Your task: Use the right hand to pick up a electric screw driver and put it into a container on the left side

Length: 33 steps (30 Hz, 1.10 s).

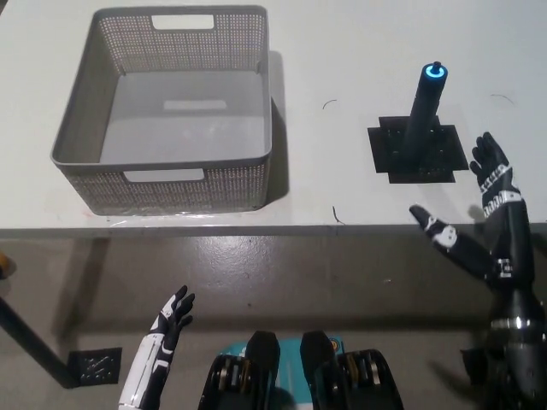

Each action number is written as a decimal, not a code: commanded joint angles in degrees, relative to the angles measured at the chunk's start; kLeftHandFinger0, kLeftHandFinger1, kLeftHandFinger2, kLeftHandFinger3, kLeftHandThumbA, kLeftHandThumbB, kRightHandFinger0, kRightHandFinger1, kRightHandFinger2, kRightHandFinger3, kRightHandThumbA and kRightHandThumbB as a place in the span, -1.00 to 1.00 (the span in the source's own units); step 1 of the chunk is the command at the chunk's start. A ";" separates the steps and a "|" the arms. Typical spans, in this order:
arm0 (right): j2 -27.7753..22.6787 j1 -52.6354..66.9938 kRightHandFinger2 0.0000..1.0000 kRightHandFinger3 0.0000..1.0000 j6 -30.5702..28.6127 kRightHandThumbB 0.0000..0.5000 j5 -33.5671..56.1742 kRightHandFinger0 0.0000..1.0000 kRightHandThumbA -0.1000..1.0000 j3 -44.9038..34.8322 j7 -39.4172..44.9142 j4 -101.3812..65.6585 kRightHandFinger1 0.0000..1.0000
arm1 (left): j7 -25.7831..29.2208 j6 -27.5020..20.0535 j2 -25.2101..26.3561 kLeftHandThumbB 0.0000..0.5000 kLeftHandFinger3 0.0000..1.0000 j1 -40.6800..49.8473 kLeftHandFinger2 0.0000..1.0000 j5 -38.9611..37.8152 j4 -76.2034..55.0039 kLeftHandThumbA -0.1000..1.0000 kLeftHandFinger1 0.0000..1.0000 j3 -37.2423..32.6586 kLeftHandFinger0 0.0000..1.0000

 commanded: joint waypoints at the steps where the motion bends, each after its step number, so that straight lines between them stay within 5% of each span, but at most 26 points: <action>1: -1.03 -5.47 1.00 1.00 3.65 0.52 2.63 1.00 1.00 -1.98 -0.79 3.49 1.00 | -0.57 -2.10 0.15 -0.46 1.00 -0.08 1.00 -0.07 -0.78 1.00 1.00 -0.41 1.00; 7: -1.95 -11.85 1.00 1.00 4.12 0.43 3.88 1.00 1.00 -3.94 -1.02 11.94 1.00 | -0.41 -1.77 0.05 -0.38 1.00 0.13 1.00 0.36 -1.00 1.00 1.00 -0.41 1.00; 13: -2.68 -17.18 1.00 1.00 5.43 0.64 1.59 1.00 1.00 -4.15 -3.35 20.60 1.00 | -0.47 -2.56 0.07 -0.43 1.00 0.20 1.00 0.07 -0.65 1.00 1.00 -0.31 1.00; 18: -3.53 -21.73 1.00 1.00 4.50 0.43 0.07 1.00 1.00 -2.92 -3.85 27.12 1.00 | -0.46 -2.40 0.26 -0.44 1.00 0.51 1.00 -0.18 -1.03 1.00 1.00 0.09 1.00; 27: -3.90 -28.02 1.00 1.00 1.80 0.48 -0.63 1.00 1.00 -1.99 -4.76 36.11 1.00 | -0.38 -2.89 0.39 -0.49 1.00 0.56 1.00 0.16 -0.79 1.00 1.00 0.11 1.00; 31: -4.12 -30.49 1.00 1.00 2.00 0.65 -1.03 1.00 1.00 -1.44 -4.84 39.80 1.00 | -0.57 -2.90 0.35 -0.44 1.00 0.90 1.00 -0.27 -0.66 1.00 1.00 -0.02 1.00; 33: -4.48 -32.06 1.00 1.00 2.82 0.55 -2.16 1.00 1.00 -0.61 -5.35 41.81 1.00 | -0.56 -2.90 0.32 -0.43 1.00 0.97 1.00 -0.33 -0.68 1.00 1.00 -0.03 1.00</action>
